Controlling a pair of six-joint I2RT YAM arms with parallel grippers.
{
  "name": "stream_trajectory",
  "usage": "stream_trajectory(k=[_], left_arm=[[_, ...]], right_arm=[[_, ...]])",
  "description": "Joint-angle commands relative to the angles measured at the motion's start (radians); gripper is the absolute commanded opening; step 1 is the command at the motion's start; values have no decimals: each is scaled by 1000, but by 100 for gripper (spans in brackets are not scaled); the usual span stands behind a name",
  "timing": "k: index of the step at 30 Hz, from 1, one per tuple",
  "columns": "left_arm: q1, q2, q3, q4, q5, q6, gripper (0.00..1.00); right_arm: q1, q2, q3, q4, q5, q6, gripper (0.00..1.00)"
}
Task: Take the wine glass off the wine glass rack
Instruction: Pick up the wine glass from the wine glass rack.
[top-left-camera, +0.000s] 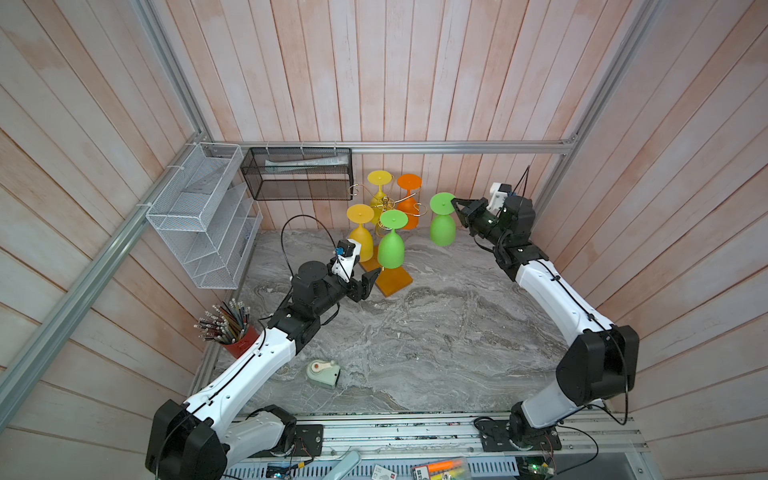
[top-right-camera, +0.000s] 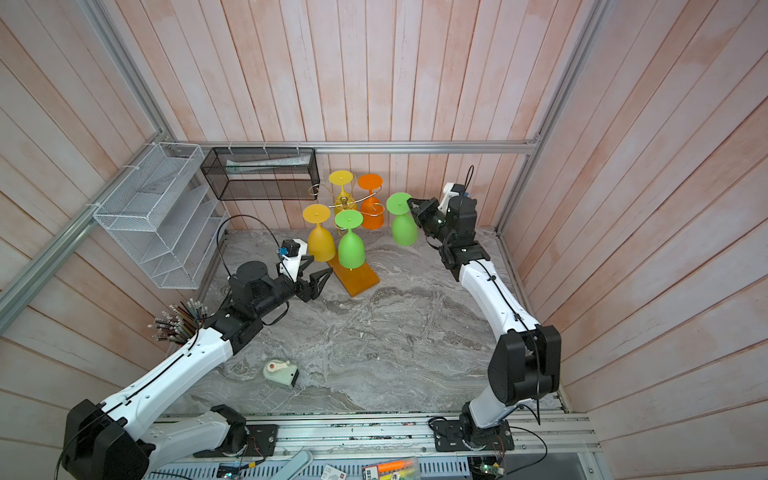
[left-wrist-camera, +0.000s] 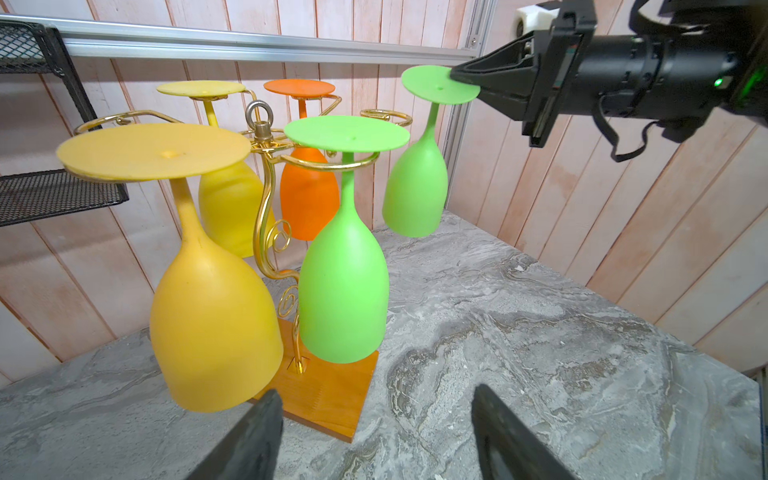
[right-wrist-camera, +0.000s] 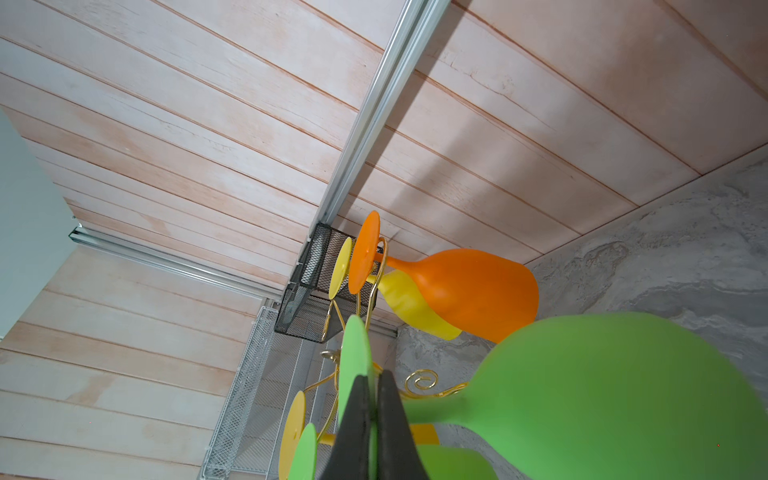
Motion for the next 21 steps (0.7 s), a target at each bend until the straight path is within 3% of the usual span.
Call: stream_trajectory(k=[1,13,21], left_arm=[[-2,9,8,-6,21,-11,74],[-3,28,30,-47,15,-21,74],[-4,13,112,-205,-35,-40,74]], right_arm=[[-12,-66,-57,27,16,-32,0],[1,-332,-324,-50,89,-207,0],[163,-503,-534,-84,259,-432,0]])
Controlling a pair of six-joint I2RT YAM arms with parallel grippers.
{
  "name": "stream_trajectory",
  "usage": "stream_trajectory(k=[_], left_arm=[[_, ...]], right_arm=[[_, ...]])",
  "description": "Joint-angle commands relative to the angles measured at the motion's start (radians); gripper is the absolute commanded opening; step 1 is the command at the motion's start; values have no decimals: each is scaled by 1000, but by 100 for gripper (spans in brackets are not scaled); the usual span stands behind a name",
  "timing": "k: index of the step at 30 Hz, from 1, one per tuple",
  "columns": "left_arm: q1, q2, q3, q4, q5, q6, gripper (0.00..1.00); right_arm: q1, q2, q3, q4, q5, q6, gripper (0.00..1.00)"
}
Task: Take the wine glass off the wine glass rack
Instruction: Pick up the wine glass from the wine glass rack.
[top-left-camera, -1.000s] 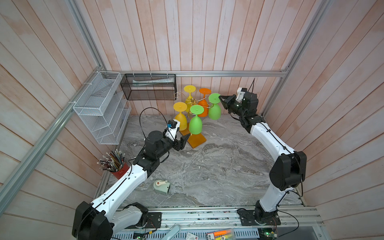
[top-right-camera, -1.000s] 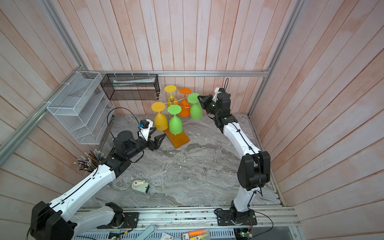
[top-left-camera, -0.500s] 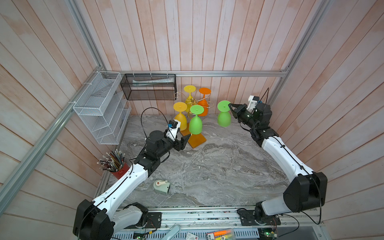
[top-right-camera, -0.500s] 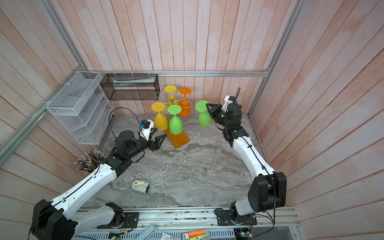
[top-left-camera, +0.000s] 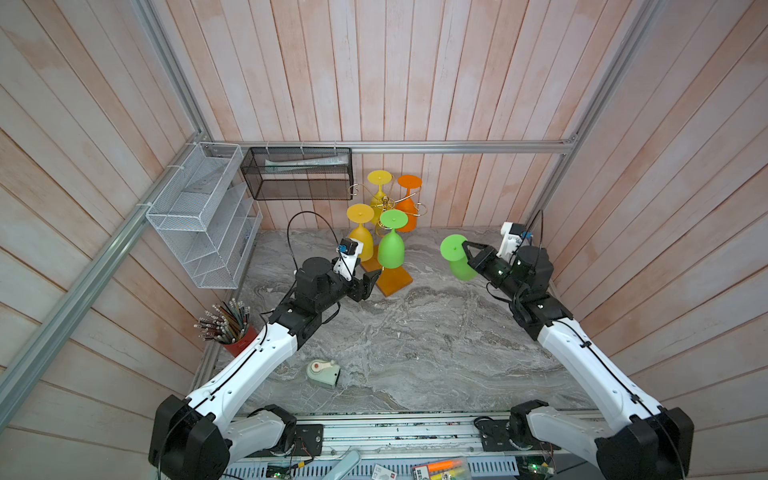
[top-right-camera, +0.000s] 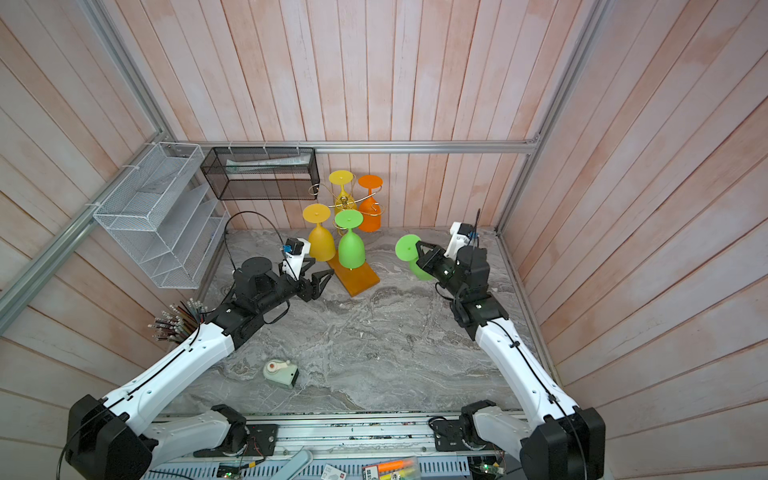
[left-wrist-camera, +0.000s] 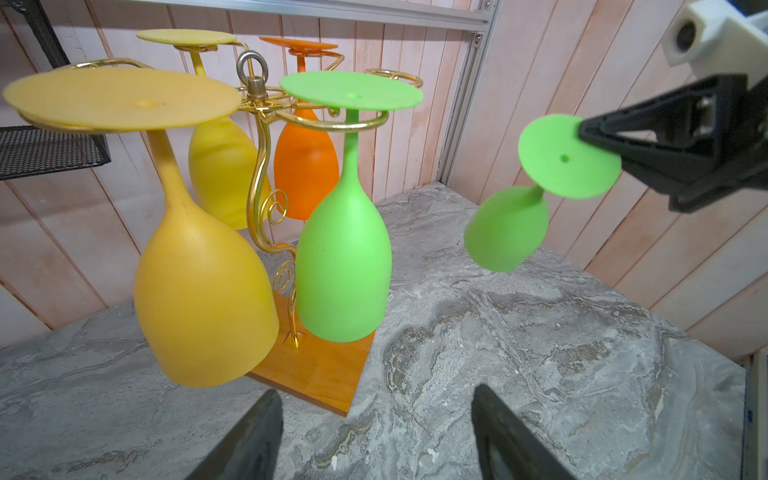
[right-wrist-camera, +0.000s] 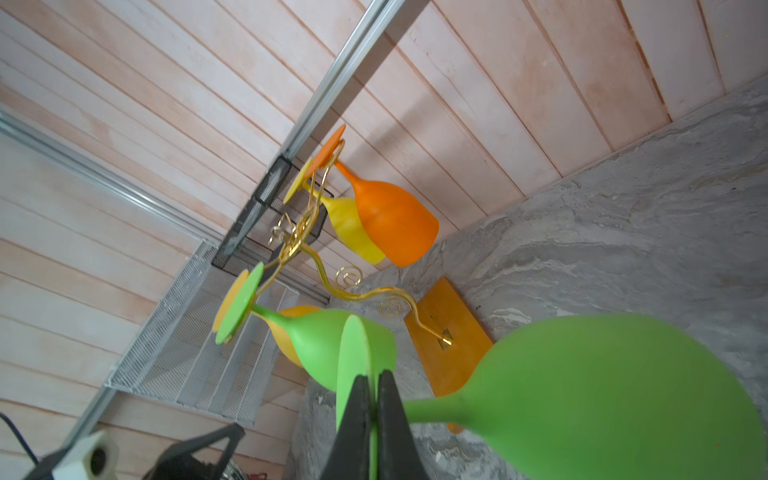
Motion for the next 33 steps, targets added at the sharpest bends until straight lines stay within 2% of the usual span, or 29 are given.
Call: stream_trajectory(k=[1,5,15,19,23,29,33], left_arm=[[-3,-16,58,-111,-34,-40,74],[-4,-60,63,-208,-51,-137,74],[-4,-200,-5,-397,-116,-432,73],[-5,-223,-28,-431,-72,-567,73],[-4,-242,-63,-443,-35,-714,68],[-5,-247,-78,-467,47,-882,67],[-8,-258,-85,-474,63,-949,69]], right_arm=[[87,-53,-69,-19,124,-154,0],[207,-100,-137,-20,230,-257,0],[480,-111,-201,19,359,-475,0],[570,-107,-221,45,398,-544,0],[654,-112,-262,96,444,-616,0],[835,-82,-299,167,634,-778,0],[908,-29,-295,195,721,-878,0]])
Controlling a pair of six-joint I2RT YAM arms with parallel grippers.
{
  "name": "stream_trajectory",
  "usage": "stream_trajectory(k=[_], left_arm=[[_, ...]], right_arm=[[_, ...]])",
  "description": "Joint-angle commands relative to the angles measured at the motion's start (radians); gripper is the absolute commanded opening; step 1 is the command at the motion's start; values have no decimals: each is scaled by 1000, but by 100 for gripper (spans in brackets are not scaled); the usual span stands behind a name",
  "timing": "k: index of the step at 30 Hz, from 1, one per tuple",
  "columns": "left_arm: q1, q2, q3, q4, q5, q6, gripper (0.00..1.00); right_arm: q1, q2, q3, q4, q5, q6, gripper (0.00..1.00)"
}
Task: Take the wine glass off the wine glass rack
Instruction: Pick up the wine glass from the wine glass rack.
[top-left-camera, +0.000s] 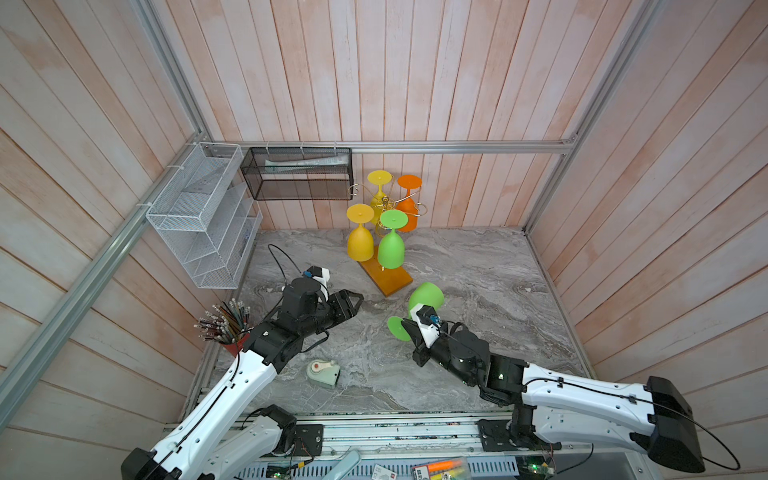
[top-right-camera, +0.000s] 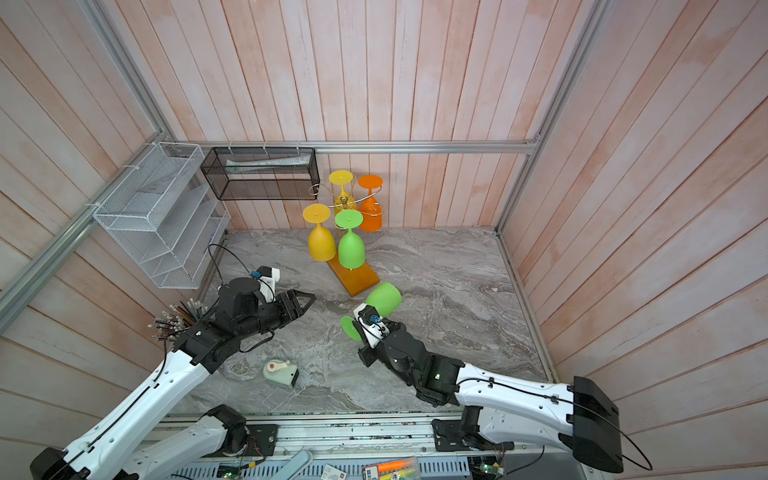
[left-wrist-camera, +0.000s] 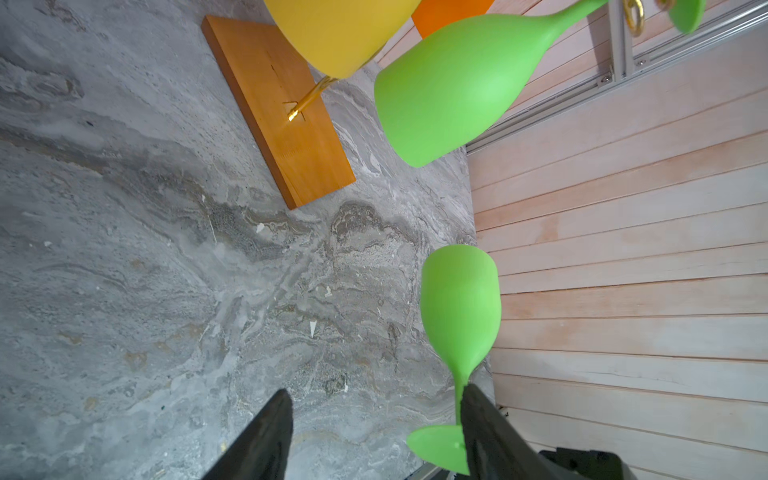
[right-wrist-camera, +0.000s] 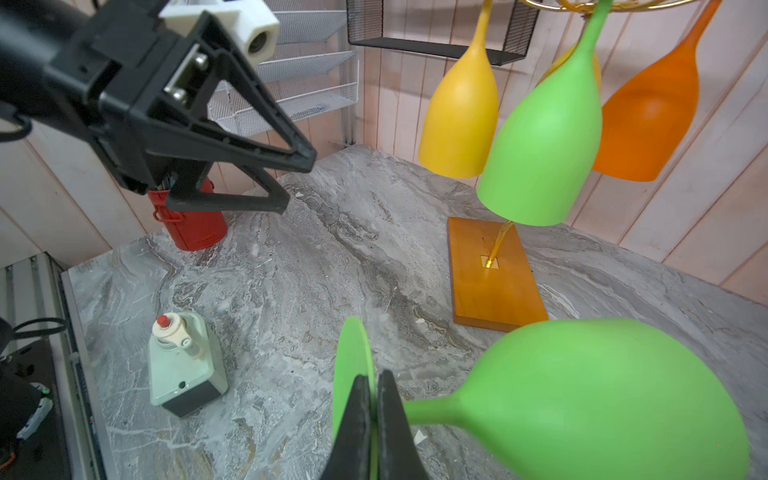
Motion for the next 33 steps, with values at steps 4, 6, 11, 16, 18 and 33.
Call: stream_trajectory(k=[4,6,11,16,18,33], left_arm=[[-13,-19,-17,-20,47,-162,70],[-18,-10,-2,-35,51,-196,74],[-59,34,39,-85,41,-300,77],[-139,110,132,-205,-29,-382,69],[-170,130,171,-240,-68,-407,67],[-254,118,94,-136,-94,-651,50]], right_arm=[[76,74,5,82,193,-204,0],[95,86,5,94,216,-245,0],[112,107,5,117,247,-333,0],[128,111,4,121,263,-390,0],[137,110,-1,122,276,-409,0],[201,141,-7,129,380,-512,0]])
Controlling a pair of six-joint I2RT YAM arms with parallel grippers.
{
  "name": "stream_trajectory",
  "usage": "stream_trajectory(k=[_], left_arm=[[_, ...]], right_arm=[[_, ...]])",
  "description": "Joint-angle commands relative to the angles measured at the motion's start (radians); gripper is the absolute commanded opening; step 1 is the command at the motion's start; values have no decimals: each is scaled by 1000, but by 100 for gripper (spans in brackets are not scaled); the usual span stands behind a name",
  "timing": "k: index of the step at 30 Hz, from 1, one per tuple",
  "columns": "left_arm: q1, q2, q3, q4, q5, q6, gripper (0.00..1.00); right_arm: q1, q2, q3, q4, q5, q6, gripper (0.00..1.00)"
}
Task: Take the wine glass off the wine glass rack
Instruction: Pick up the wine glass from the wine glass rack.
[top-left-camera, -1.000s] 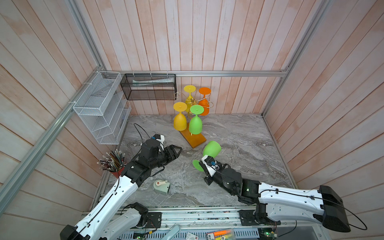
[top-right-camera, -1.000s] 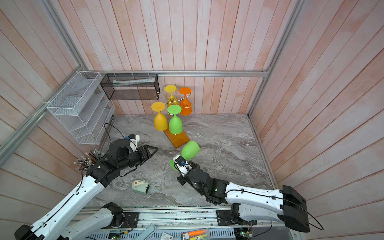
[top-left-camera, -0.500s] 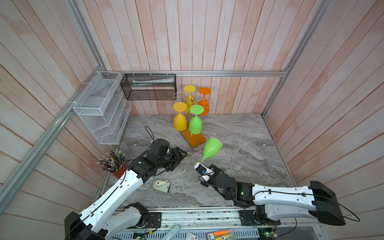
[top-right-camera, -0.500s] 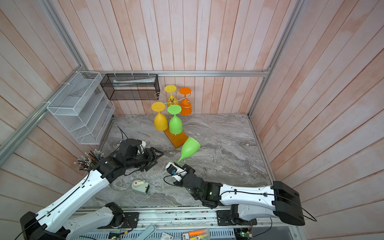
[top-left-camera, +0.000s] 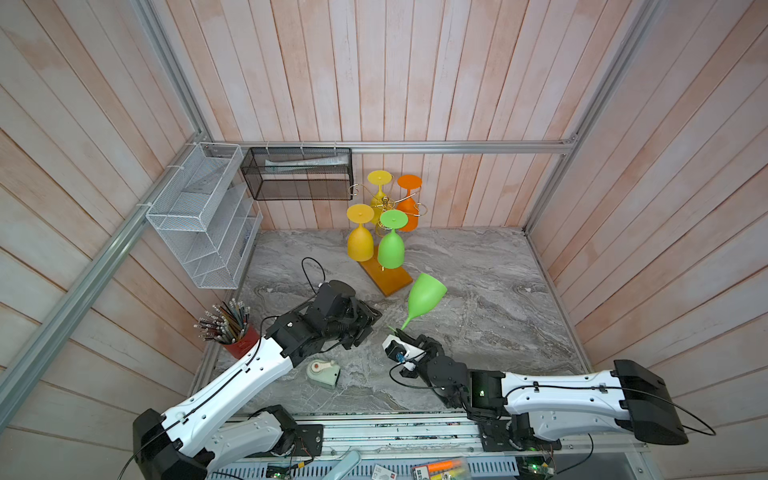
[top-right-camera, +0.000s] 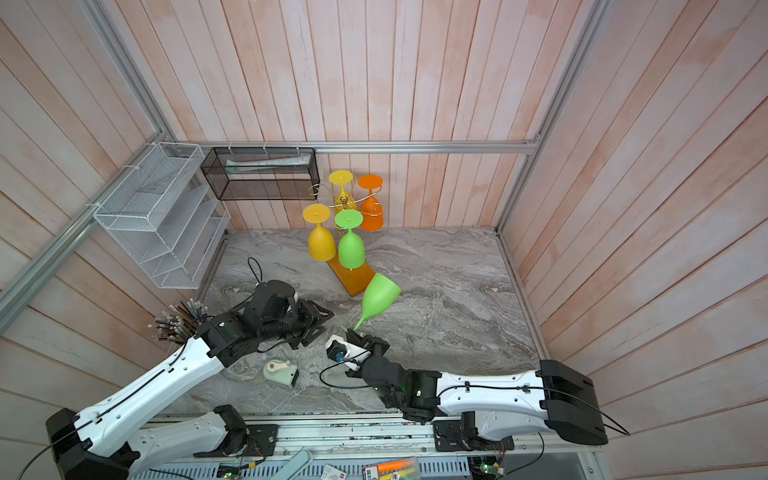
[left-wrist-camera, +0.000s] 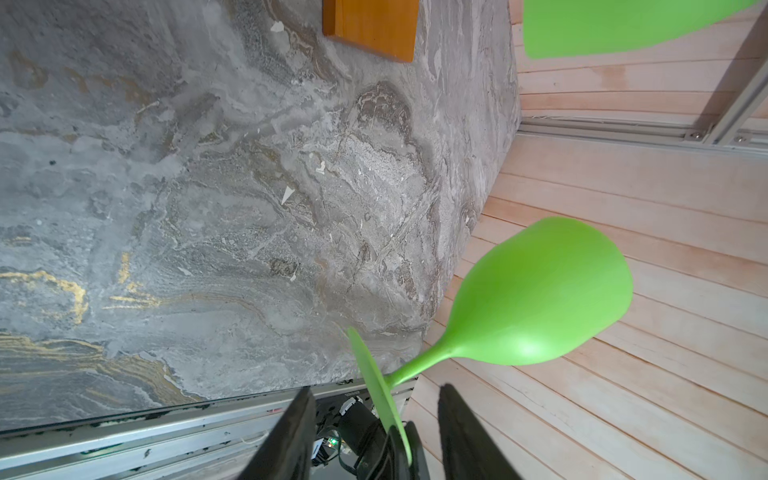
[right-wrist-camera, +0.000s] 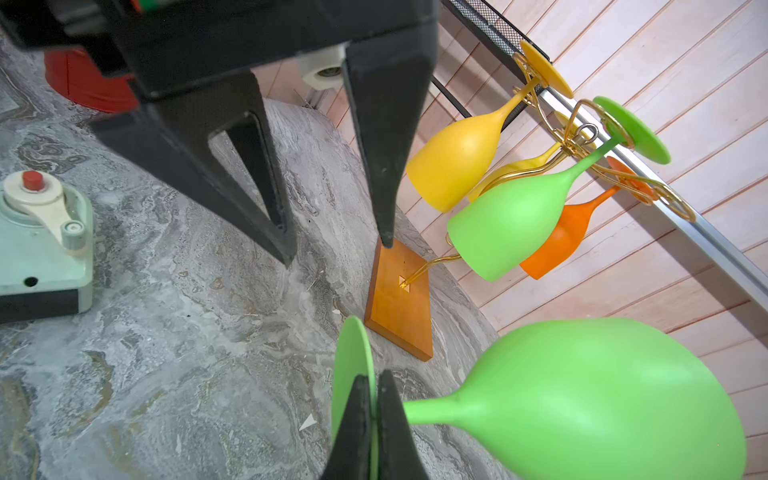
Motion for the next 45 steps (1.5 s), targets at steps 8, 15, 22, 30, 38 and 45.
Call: stream_trajectory(k=[8,15,22,30,38,45], left_arm=[[-7,-16,-63,91,24,-100,48],[-19,-1,-78,127,51,-137,36],[-25,20,-105,141,78,-165,36],[-48,52,-135,188,93,-197,30],[-52,73,-117,183,85,-202,23],[-52,100,-110,166,103,-200,21]], right_arm=[[38,46,14,35,57,-49,0],[42,57,23,37,60,-56,0],[43,63,22,49,76,-60,0],[42,75,21,64,83,-62,0],[42,75,15,79,81,-67,0],[42,77,14,88,74,-71,0]])
